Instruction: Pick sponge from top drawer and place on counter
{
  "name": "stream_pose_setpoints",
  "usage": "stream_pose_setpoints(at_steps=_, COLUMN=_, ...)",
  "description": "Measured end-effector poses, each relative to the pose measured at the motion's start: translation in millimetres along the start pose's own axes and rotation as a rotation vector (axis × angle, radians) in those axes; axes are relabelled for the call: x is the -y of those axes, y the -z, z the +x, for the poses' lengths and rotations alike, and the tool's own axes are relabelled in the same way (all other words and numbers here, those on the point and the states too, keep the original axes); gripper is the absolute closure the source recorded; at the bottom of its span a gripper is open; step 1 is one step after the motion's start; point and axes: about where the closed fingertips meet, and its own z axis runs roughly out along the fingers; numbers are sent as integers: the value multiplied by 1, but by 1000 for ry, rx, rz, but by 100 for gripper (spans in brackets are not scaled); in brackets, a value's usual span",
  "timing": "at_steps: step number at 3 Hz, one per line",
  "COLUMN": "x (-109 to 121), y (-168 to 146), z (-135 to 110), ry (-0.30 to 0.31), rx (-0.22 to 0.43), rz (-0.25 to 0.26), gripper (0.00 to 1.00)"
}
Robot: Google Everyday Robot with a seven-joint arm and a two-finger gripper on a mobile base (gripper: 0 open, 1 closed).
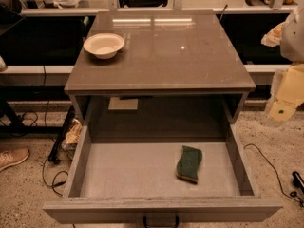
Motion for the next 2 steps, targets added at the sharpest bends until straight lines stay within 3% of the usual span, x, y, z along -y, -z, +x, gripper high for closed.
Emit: stream_pose_setpoints(at_steps=2, x=0, y=-9, z=3, ry=-17, rx=34, rz=-21, gripper=0)
